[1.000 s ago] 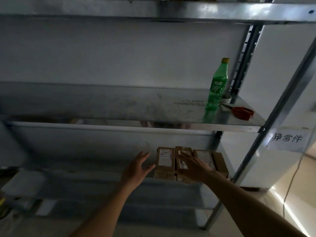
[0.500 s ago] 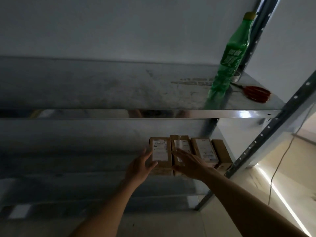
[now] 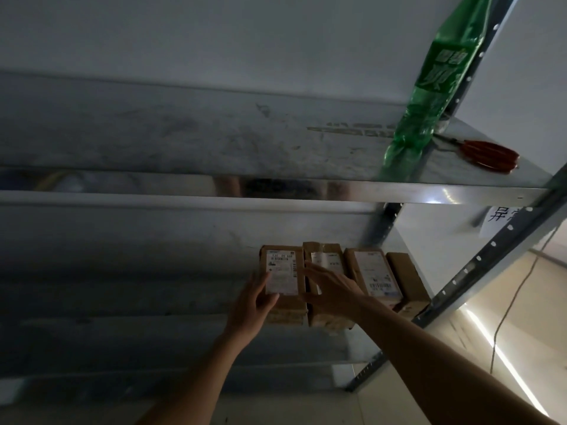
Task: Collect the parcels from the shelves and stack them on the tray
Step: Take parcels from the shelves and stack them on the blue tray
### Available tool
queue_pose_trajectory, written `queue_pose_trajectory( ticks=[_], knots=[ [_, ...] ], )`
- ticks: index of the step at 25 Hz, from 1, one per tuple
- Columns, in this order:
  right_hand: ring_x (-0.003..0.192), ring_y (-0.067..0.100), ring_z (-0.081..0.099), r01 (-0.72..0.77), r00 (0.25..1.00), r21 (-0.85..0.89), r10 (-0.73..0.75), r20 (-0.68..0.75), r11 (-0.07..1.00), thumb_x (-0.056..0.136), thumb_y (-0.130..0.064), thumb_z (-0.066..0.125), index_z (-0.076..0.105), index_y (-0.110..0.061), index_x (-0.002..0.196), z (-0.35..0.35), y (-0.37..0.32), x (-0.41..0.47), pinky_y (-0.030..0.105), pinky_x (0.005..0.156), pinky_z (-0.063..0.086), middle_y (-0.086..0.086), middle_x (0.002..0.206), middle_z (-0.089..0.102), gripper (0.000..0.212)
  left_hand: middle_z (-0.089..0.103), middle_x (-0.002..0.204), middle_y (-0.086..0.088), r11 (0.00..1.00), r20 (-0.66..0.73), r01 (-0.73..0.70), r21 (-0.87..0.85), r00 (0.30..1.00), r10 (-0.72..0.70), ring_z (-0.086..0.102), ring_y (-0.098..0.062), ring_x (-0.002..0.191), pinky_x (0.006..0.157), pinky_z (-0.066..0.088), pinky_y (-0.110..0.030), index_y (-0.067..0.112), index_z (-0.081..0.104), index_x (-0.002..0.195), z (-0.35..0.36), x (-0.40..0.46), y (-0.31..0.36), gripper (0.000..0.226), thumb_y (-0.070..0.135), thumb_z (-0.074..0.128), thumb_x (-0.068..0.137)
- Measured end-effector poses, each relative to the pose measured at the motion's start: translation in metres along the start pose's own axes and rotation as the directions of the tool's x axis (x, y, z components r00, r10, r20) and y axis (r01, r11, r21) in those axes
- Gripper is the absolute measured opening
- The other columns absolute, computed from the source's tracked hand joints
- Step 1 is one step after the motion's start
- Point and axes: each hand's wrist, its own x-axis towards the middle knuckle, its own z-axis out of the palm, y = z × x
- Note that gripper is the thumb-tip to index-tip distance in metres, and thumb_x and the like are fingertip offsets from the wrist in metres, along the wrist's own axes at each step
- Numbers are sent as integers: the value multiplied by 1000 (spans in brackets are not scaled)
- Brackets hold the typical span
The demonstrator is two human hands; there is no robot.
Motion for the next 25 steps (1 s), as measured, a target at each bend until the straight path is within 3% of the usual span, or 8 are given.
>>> queue_pose_trajectory(
  ticks=[6,11,14,19,22,25],
  knots=[
    [140,27,37,42,998,0,-42,52,999,95,-56,54,24,-38,154,25,-14,25,44,108,43,-6,166,9,69,42,147,12,980,-2,3,-198,1000,-4,48,-9,128,98,52,-43,57,30,143,-10,0,-6,52,67,43,93],
    [143,26,34,53,999,92,-53,-7,994,95,-44,61,25,-35,156,39,-17,28,35,108,40,-8,167,2,71,57,132,13,950,1,35,-310,999,-37,59,-5,116,94,55,-39,46,44,141,-13,-1,-3,47,58,48,96],
    [147,28,27,79,997,75,-78,-8,994,94,-44,62,22,-35,157,39,-19,28,37,111,39,-7,167,-2,75,59,128,16,931,29,61,-360,998,-54,60,-5,116,94,55,-34,43,46,140,-19,-6,1,43,46,53,98],
    [148,28,27,101,995,134,-103,7,986,96,-37,63,20,-32,158,19,-44,21,35,115,33,-6,167,-6,76,57,129,19,933,34,62,-355,998,-53,58,1,116,90,54,-23,45,42,140,-56,-18,17,55,43,65,91],
    [150,26,20,155,987,154,-159,13,976,97,-34,62,17,-28,159,-7,-72,14,32,120,23,-4,167,-7,77,58,129,17,942,16,52,-332,999,-50,59,3,113,90,55,-26,41,43,142,-93,-35,35,57,44,66,90],
    [152,23,13,212,976,196,-218,12,958,97,-32,62,18,-23,159,-34,-105,10,30,121,14,-1,167,-1,76,53,128,21,954,-7,70,-290,997,-75,54,15,108,84,50,-10,42,42,138,-131,-52,52,53,38,66,91]
  ],
)
